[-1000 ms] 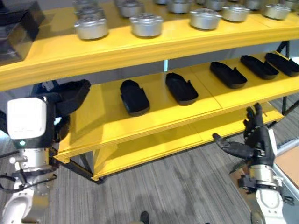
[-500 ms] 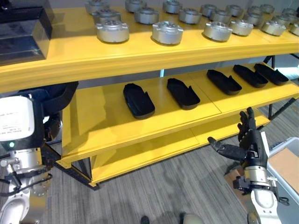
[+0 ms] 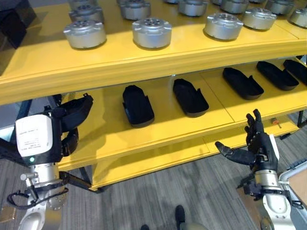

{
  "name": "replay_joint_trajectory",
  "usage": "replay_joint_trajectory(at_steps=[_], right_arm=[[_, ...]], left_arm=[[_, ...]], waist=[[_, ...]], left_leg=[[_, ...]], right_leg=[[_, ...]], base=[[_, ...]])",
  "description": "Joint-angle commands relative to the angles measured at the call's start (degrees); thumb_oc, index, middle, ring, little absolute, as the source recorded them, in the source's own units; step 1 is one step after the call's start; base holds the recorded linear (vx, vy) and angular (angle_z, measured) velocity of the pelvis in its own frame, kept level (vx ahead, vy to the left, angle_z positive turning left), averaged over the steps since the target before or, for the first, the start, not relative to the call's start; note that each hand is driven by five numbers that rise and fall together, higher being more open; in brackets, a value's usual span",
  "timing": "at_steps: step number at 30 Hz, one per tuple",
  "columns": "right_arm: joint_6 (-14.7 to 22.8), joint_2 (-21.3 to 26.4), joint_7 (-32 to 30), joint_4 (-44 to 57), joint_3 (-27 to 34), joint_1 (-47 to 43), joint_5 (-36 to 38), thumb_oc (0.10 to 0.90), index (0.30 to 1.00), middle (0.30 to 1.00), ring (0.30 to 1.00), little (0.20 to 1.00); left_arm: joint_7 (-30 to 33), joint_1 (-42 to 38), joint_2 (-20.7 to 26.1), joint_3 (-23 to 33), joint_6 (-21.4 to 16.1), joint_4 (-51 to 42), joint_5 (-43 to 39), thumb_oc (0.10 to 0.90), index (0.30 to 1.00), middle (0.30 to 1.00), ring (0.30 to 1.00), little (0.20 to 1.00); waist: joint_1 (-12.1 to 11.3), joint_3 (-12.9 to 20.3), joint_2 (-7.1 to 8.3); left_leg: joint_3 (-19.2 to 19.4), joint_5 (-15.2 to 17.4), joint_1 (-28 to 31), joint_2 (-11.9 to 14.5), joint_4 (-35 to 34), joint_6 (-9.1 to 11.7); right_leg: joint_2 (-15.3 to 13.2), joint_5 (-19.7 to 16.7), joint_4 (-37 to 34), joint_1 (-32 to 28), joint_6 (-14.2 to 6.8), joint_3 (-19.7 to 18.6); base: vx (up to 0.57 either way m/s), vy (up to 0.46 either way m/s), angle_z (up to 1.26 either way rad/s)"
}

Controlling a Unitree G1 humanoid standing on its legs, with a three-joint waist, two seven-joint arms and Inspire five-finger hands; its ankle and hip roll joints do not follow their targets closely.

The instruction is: Move parts from the plastic box to the shelf.

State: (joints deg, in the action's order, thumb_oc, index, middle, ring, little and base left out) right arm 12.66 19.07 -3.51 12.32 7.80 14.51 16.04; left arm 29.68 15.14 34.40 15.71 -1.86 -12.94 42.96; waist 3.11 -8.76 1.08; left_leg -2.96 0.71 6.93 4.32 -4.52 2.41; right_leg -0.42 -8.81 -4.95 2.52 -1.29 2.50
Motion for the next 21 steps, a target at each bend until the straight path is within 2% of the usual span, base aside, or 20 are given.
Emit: replay_joint_trajectory(at_steps=[1, 6, 9, 11, 13, 14, 15, 16, 17, 18, 19, 20, 21], right_arm=[[5.3, 2.4, 0.2, 4.5, 3.3, -3.3, 2.2, 0.9, 1.0, 1.0, 1.0, 1.0], [5.5, 3.0, 0.5, 4.2, 3.7, -2.9, 3.3, 0.9, 1.0, 1.0, 1.0, 1.0], [6.0, 3.9, 0.8, 4.3, 4.3, -3.1, 4.3, 0.9, 1.0, 1.0, 1.0, 1.0], [6.3, 4.9, 0.8, 4.5, 4.6, -3.5, 4.8, 0.9, 1.0, 1.0, 1.0, 1.0], [6.4, 5.2, 1.0, 4.6, 5.1, -3.4, 5.1, 0.9, 1.0, 1.0, 1.0, 1.0], [6.5, 5.2, 0.6, 4.6, 5.6, -3.1, 4.9, 0.9, 1.0, 1.0, 1.0, 1.0], [6.6, 5.3, 0.0, 4.6, 6.3, -2.9, 4.9, 0.9, 1.0, 1.0, 1.0, 1.0], [6.6, 5.3, 0.0, 4.6, 6.3, -2.9, 4.8, 0.9, 1.0, 1.0, 1.0, 1.0], [7.0, 4.9, -1.7, 4.2, 7.0, -2.7, 4.8, 0.9, 1.0, 1.0, 1.0, 1.0], [7.1, 4.4, -2.4, 3.9, 6.5, -2.2, 4.5, 0.9, 1.0, 1.0, 1.0, 1.0], [7.1, 4.4, -2.4, 3.9, 6.6, -2.2, 4.5, 0.9, 1.0, 1.0, 1.0, 1.0], [6.8, 4.3, -2.3, 4.2, 6.2, -1.8, 3.7, 0.9, 1.0, 1.0, 1.0, 1.0], [6.5, 4.1, -2.0, 4.3, 6.5, -1.3, 3.2, 0.9, 1.0, 1.0, 1.0, 1.0]], left_arm=[[4.1, -4.8, 3.1, 5.2, -1.7, -6.3, -2.5, 0.4, 0.3, 0.3, 0.3, 0.3], [4.0, -4.9, 2.3, 4.6, -2.0, -6.1, -3.7, 0.4, 0.3, 0.3, 0.3, 0.3], [3.8, -5.4, 2.1, 4.4, -2.2, -6.3, -4.0, 0.4, 0.3, 0.3, 0.3, 0.3], [3.5, -6.2, 1.9, 4.0, -2.4, -6.8, -4.3, 0.4, 0.3, 0.3, 0.3, 0.3], [3.4, -6.7, 1.8, 4.0, -2.5, -7.4, -4.9, 0.4, 0.3, 0.3, 0.3, 0.3], [3.4, -7.1, 1.7, 3.9, -2.6, -7.7, -5.3, 0.4, 0.3, 0.3, 0.3, 0.3], [3.5, -7.7, 1.7, 3.7, -2.5, -7.9, -5.5, 0.4, 0.3, 0.3, 0.3, 0.3], [3.5, -7.8, 1.7, 3.6, -2.5, -7.9, -5.5, 0.4, 0.3, 0.3, 0.3, 0.3], [4.3, -9.9, 2.2, 2.6, -2.2, -7.3, -5.7, 0.4, 0.3, 0.3, 0.3, 0.3], [4.5, -11.4, 2.9, 1.4, -2.0, -6.8, -4.8, 0.4, 0.3, 0.3, 0.3, 0.3], [4.6, -11.5, 3.0, 1.3, -2.0, -6.6, -4.8, 0.4, 0.3, 0.3, 0.3, 0.3], [4.7, -11.9, 3.3, 0.7, -2.1, -6.7, -4.0, 0.4, 0.3, 0.3, 0.3, 0.3], [4.1, -12.0, 3.3, 0.2, -2.3, -6.5, -3.8, 0.4, 0.3, 0.3, 0.3, 0.3]], waist=[[1.3, 5.5, 0.8], [1.2, 5.1, 1.15], [1.0, 3.4, 1.94], [0.5, 1.7, 2.39], [0.5, 1.0, 2.75], [0.9, 0.9, 2.76], [1.7, 0.8, 2.88], [1.7, 0.9, 2.96], [3.1, 0.5, 2.72], [3.8, 1.0, 1.72], [3.5, 1.0, 1.72], [3.2, 1.5, 1.15], [3.5, 2.1, 0.71]], left_leg=[[1.4, 3.6, 0.7, -0.1, -0.3, -1.3], [-0.4, 3.5, -0.6, 2.2, 1.5, 0.2], [-1.6, 4.0, -4.9, 2.5, 8.9, 1.5], [-2.9, 3.8, -8.6, 1.1, 15.2, 2.4], [-3.1, 3.3, -11.5, 1.2, 18.4, 2.7], [-1.2, 3.3, -11.9, 3.7, 16.6, 3.0], [1.4, 1.8, -12.2, 6.7, 13.9, 3.0], [1.4, 1.0, -12.1, 6.5, 13.1, 3.0], [8.5, -4.1, -12.7, 12.3, 8.0, 3.9], [12.0, -5.8, -11.9, 13.6, 4.0, 4.8], [12.4, -6.1, -11.4, 13.6, 3.3, 4.8], [10.1, -6.1, -11.1, 12.6, 2.0, 4.7], [10.4, -5.7, -10.8, 12.2, 1.5, 4.7]], right_leg=[[-4.3, 8.6, 3.4, -1.1, -3.8, 0.4], [-2.7, 10.4, 4.1, -1.4, -2.4, 1.2], [-2.1, 11.6, 4.8, -1.8, -1.0, 2.1], [-2.3, 11.7, 4.7, -2.3, -0.3, 3.2], [-2.7, 11.9, 4.6, -2.6, 0.0, 4.6], [-3.0, 12.6, 4.7, -3.2, -0.3, 5.4], [-3.8, 12.7, 5.0, -3.3, -0.8, 6.5], [-3.9, 12.5, 5.0, -3.0, -0.8, 6.6], [-5.5, 12.7, 5.7, -2.9, -1.9, 8.8], [-5.9, 13.7, 6.7, -2.5, -2.8, 9.7], [-5.9, 13.9, 6.9, -2.4, -2.8, 9.5], [-6.1, 13.7, 6.7, -2.5, -3.4, 8.9], [-6.6, 13.6, 6.7, -3.0, -3.5, 8.9]], base=[[0.07, -0.14, 0.01], [0.04, -0.155, 0.2], [-0.03, -0.15, 0.34], [-0.06, -0.102, 0.52], [-0.02, -0.042, 0.58], [0.04, 0.046, 0.57], [0.02, 0.043, 0.62], [0.0, 0.145, 0.96], [0.01, 0.202, 0.95], [0.03, 0.205, 0.99], [0.09, 0.183, 0.63], [0.11, 0.146, 0.52], [0.19, 0.23, 0.14]])
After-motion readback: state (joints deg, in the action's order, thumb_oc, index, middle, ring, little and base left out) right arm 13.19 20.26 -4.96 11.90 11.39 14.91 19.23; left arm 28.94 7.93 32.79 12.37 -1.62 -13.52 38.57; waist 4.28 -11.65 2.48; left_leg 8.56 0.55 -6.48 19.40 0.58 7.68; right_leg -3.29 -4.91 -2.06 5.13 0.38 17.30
